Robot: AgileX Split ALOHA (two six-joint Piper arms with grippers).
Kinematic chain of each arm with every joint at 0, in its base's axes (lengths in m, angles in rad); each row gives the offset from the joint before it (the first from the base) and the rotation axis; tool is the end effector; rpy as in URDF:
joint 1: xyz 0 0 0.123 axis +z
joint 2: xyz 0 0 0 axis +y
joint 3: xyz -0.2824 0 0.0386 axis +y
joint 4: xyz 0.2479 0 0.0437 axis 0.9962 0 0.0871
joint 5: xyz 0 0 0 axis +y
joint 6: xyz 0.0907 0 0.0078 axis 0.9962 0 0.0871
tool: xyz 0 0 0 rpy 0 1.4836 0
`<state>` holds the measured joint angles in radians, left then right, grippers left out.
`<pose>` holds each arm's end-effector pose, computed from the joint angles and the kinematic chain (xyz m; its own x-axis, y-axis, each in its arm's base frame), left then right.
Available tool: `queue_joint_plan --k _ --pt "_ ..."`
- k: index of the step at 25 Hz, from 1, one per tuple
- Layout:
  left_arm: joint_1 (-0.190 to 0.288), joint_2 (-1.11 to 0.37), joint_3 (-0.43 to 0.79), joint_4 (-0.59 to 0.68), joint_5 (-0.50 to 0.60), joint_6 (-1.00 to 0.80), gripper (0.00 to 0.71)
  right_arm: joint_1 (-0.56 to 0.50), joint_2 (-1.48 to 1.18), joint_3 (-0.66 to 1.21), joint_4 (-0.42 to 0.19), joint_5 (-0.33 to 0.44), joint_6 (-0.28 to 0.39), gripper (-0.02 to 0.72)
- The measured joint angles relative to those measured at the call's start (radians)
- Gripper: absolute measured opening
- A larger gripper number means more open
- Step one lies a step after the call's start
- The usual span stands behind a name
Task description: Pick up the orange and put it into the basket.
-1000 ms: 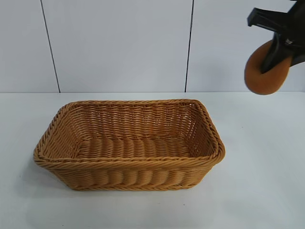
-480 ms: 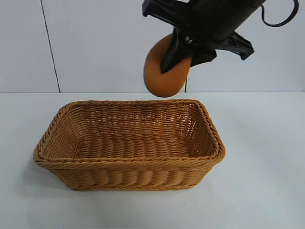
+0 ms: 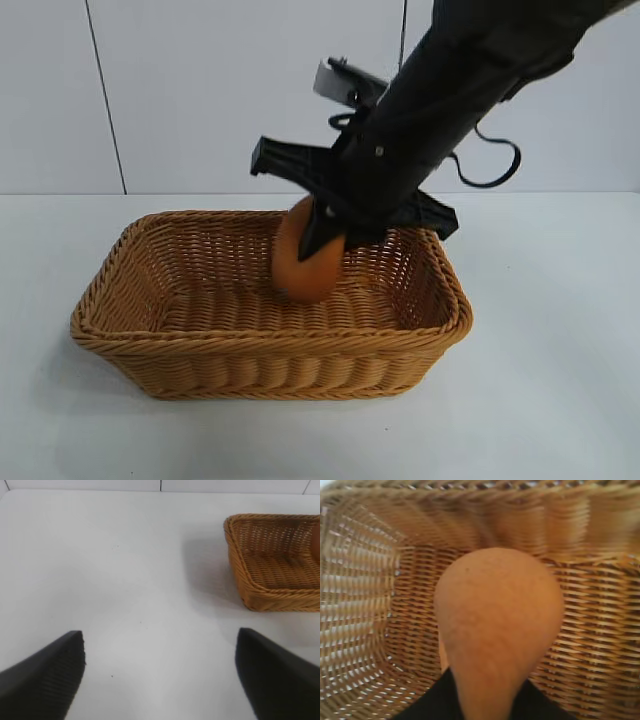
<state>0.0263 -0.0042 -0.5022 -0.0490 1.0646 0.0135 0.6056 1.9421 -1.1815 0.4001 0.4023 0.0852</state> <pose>-0.0059 -0.0041 0.2775 -0.4533 -0.0222 -0.8911 0.0072 0.9996 -0.0286 0.3152 0.2352 0.1550 -0.9146 -0.1036 -0.3909 -0.2477 0.9076 0.3390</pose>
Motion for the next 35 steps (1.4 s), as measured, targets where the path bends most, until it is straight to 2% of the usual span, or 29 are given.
queue_joint_plan --k 4,6,7,10,11,12,14,16,18,21,24,26,28,35 --pt "0.0 0.0 0.0 0.0 0.0 0.0 0.584 0.0 0.031 0.0 0.01 -0.007 -0.012 0.044" --pt "0.0 0.0 0.0 0.0 0.0 0.0 0.584 0.0 0.031 0.0 0.011 -0.008 -0.02 0.09" --pt "0.0 0.0 0.0 0.0 0.0 0.0 0.584 0.0 0.031 0.0 0.012 -0.007 -0.023 0.139" --pt "0.0 0.0 0.0 0.0 0.0 0.0 0.584 0.0 0.024 0.0 0.009 0.015 -0.026 0.402" --pt "0.0 0.0 0.0 0.0 0.0 0.0 0.584 0.0 0.017 0.0 0.001 0.017 -0.031 0.465" --pt "0.0 0.0 0.0 0.0 0.0 0.0 0.584 0.0 0.005 0.0 -0.01 0.02 -0.035 0.515" --pt "0.0 0.0 0.0 0.0 0.0 0.0 0.584 -0.002 -0.024 -0.011 -0.038 0.053 -0.041 0.559" --pt "0.0 0.0 0.0 0.0 0.0 0.0 0.584 -0.006 -0.052 -0.055 -0.078 0.128 -0.042 0.575" --pt "0.0 0.0 0.0 0.0 0.0 0.0 0.584 -0.012 -0.066 -0.13 -0.136 0.247 -0.043 0.58" --pt "0.0 0.0 0.0 0.0 0.0 0.0 0.584 -0.017 -0.071 -0.273 -0.246 0.484 -0.039 0.58" --pt "0.0 0.0 0.0 0.0 0.0 0.0 0.584 -0.017 -0.071 -0.395 -0.365 0.659 0.002 0.58" --pt "0.0 0.0 0.0 0.0 0.0 0.0 0.584 -0.027 -0.071 -0.441 -0.443 0.727 0.034 0.58" --pt "0.0 0.0 0.0 0.0 0.0 0.0 0.584 -0.05 -0.073 -0.46 -0.481 0.765 0.053 0.58" --pt "0.0 0.0 0.0 -0.002 -0.002 0.0 0.584 -0.246 -0.073 -0.463 -0.495 0.792 0.047 0.58"
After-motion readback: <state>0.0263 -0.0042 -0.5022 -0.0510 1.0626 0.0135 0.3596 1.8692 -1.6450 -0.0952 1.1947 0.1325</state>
